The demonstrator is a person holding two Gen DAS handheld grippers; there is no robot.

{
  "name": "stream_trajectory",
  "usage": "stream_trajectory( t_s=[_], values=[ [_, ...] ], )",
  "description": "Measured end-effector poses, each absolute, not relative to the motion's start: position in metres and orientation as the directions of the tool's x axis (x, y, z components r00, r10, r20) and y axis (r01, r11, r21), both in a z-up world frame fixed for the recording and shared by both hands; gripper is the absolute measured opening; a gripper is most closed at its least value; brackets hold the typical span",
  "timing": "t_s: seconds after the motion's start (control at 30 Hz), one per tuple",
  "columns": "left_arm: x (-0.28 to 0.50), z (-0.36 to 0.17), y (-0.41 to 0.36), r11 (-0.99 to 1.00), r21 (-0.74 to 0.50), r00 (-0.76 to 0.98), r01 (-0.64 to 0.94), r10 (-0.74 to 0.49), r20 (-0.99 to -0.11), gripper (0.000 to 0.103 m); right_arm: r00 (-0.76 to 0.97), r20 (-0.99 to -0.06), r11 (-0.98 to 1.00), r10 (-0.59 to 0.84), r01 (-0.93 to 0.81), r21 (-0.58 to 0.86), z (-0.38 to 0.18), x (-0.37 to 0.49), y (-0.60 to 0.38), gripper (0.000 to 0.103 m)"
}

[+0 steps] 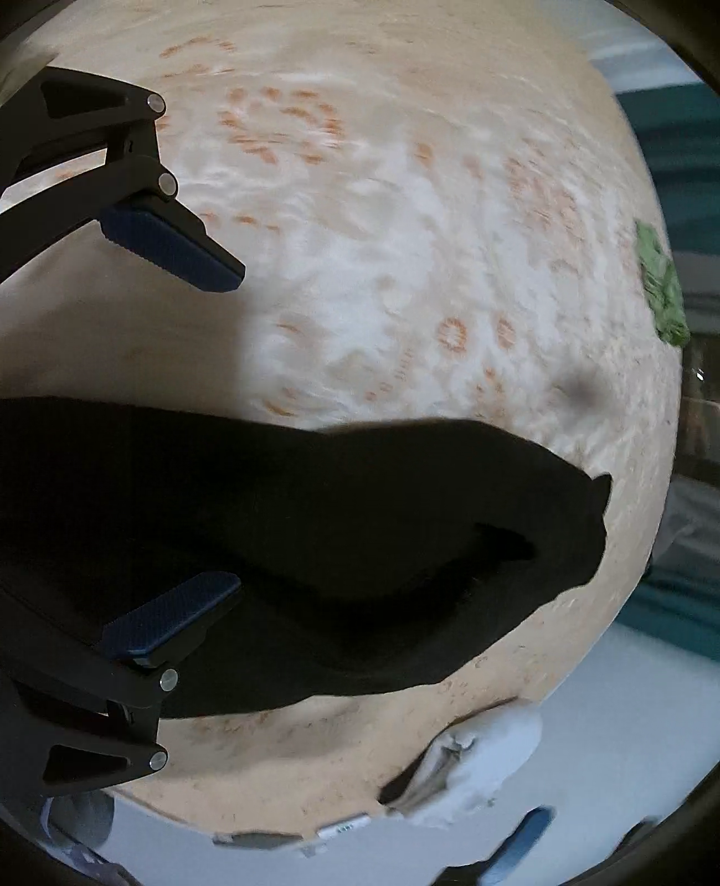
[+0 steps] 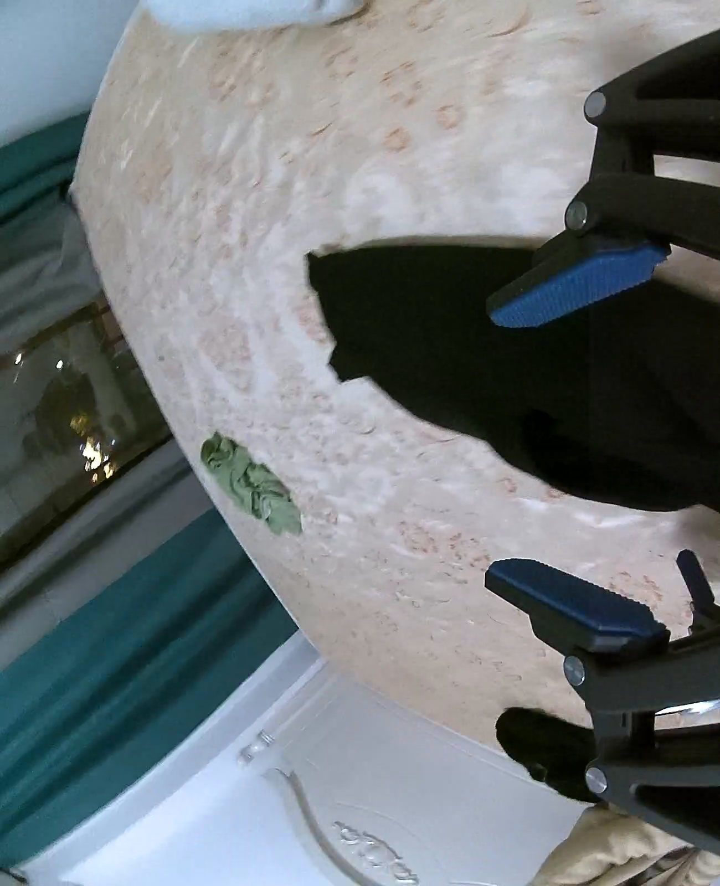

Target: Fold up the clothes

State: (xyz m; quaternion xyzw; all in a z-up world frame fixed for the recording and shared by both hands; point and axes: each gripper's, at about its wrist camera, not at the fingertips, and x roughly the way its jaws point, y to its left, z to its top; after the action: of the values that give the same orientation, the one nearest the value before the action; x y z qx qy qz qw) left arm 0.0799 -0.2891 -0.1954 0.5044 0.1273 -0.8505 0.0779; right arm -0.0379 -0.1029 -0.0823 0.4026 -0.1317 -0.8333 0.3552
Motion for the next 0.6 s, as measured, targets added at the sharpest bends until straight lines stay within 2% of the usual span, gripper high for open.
stream_trajectory(
  t_s=[0.07,0.13,0.17,0.23,0.27,0.33,0.4,0.47,0.5,0.53,0.6],
  values=[
    [0.070,-0.192,-0.284,-0.971,-0.061,-0.505,0.231,-0.066,-0.861,0.088,-0.434,-0.583,-0.720,-0.687,0.520,0.460,-0.086,-0.038,-0.114,0.072],
    [0.060,-0.192,-0.277,-0.980,0.050,-0.510,0.195,-0.145,-0.848,0.068,-0.435,-0.610,-0.730,-0.662,0.557,0.396,-0.100,-0.033,-0.124,0.072],
    [0.056,-0.194,-0.273,-0.978,0.112,-0.507,0.173,-0.186,-0.842,0.066,-0.435,-0.627,-0.736,-0.646,0.572,0.361,-0.111,-0.031,-0.128,0.072],
    [0.051,-0.198,-0.268,-0.969,0.205,-0.508,0.134,-0.245,-0.826,0.066,-0.444,-0.674,-0.757,-0.590,0.594,0.271,-0.142,-0.017,-0.131,0.072],
    [0.051,-0.198,-0.267,-0.969,0.211,-0.515,0.129,-0.248,-0.820,0.066,-0.438,-0.706,-0.770,-0.557,0.592,0.240,-0.159,-0.014,-0.131,0.072],
    [0.051,-0.199,-0.266,-0.970,0.209,-0.531,0.127,-0.244,-0.811,0.067,-0.365,-0.792,-0.792,-0.489,0.566,0.228,-0.191,-0.016,-0.133,0.061],
    [0.049,-0.196,-0.264,-0.979,0.164,-0.536,0.119,-0.202,-0.819,0.067,-0.306,-0.779,-0.765,-0.547,0.561,0.316,-0.194,-0.023,-0.126,0.060],
    [0.047,-0.190,-0.263,-0.989,0.100,-0.558,0.111,-0.145,-0.817,0.074,-0.338,-0.755,-0.771,-0.562,0.545,0.330,-0.185,-0.025,-0.111,0.061],
    [0.045,-0.188,-0.260,-0.990,0.081,-0.572,0.114,-0.132,-0.810,0.080,-0.368,-0.738,-0.781,-0.565,0.528,0.334,-0.179,-0.027,-0.099,0.063],
    [0.044,-0.186,-0.256,-0.990,0.078,-0.584,0.120,-0.134,-0.800,0.087,-0.384,-0.726,-0.786,-0.570,0.512,0.347,-0.175,-0.030,-0.090,0.063],
    [0.041,-0.185,-0.249,-0.989,0.085,-0.601,0.125,-0.144,-0.786,0.092,-0.401,-0.693,-0.784,-0.599,0.471,0.405,-0.169,-0.036,-0.068,0.066]
  ],
)
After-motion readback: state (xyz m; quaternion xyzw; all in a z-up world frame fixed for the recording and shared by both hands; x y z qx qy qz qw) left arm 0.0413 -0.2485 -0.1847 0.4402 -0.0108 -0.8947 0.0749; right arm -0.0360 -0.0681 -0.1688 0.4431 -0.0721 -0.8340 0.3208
